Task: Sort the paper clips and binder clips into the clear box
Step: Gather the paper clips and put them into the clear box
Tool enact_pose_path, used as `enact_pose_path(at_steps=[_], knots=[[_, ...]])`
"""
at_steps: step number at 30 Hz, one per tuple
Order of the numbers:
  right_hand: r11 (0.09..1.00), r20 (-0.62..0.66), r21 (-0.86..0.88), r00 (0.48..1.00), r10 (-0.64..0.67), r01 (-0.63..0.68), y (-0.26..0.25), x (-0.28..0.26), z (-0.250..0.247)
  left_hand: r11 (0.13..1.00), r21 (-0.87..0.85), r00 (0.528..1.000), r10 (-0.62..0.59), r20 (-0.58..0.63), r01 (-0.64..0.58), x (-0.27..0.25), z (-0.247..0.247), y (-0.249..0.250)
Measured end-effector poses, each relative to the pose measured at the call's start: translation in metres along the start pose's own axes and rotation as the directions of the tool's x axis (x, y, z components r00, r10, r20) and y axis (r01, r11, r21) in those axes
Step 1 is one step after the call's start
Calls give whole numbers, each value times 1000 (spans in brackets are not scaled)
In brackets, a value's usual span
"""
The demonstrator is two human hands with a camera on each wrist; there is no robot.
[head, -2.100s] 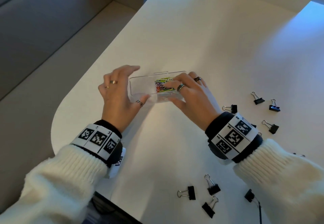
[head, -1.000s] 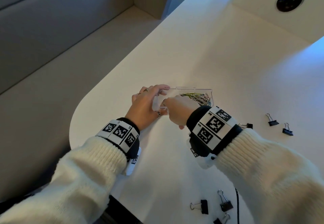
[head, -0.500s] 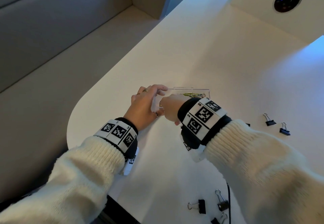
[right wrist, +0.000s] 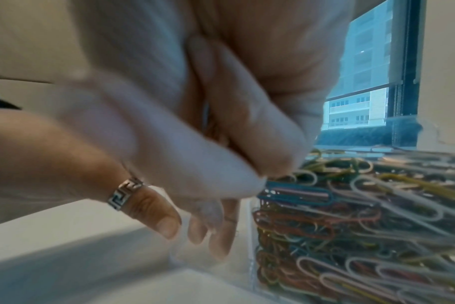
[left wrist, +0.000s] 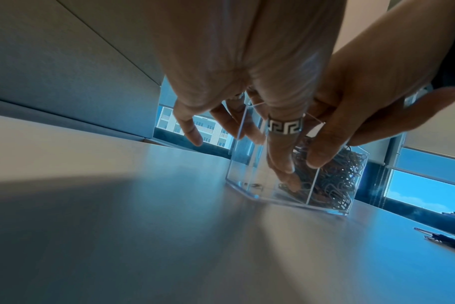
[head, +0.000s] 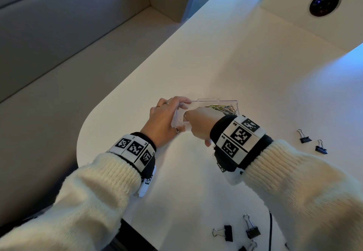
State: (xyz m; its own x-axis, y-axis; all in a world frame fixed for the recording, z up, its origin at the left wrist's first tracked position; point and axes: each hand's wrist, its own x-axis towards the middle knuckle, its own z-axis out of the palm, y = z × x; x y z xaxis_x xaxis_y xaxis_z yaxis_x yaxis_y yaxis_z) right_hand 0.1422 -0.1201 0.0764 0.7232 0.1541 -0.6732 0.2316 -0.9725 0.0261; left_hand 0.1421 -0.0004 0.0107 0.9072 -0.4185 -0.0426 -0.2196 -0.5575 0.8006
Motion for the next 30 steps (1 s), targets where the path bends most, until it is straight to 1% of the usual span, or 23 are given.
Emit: enact_pose_path(at_steps=[1,3,6,8,12,15,17,24,30], knots=[[1000,-7,-16,1000,-7,6,1,2,2,1000,1,1000,-1,1,1,0,0,0],[1000,-20,19,1000,-9,9,-1,1,4,1000,7,1000,-2,2,2,1,0,0],[997,-61,76,998,21,-16,-3,-3,4,1000,16,1000,4,-9,-4,1,1,-2],[996,-63,84,997,35,-30,-4,-5,4,1000,23,1000,8,-14,-8,1,1,-2],[1000,-48,12,999,14,-14,-6,-6,-2,1000,20,1000,15,-12,-15,1,1,-4],[997,-81,-74,997,-2,-4,-8,-6,2,1000,15,1000,9,-6,-8,1,1,-4],[995,-125,-97,992,2,-14,-9,-4,7,1000,9,1000,6,-3,-6,0,0,-4],[992,-182,-127,983,-13,-10,-7,-3,11,1000,6,1000,7,-8,-7,0,1,-4],[993,-186,-117,982,-6,-16,-6,-2,12,1000,3,1000,10,-16,-10,-1,2,-3]])
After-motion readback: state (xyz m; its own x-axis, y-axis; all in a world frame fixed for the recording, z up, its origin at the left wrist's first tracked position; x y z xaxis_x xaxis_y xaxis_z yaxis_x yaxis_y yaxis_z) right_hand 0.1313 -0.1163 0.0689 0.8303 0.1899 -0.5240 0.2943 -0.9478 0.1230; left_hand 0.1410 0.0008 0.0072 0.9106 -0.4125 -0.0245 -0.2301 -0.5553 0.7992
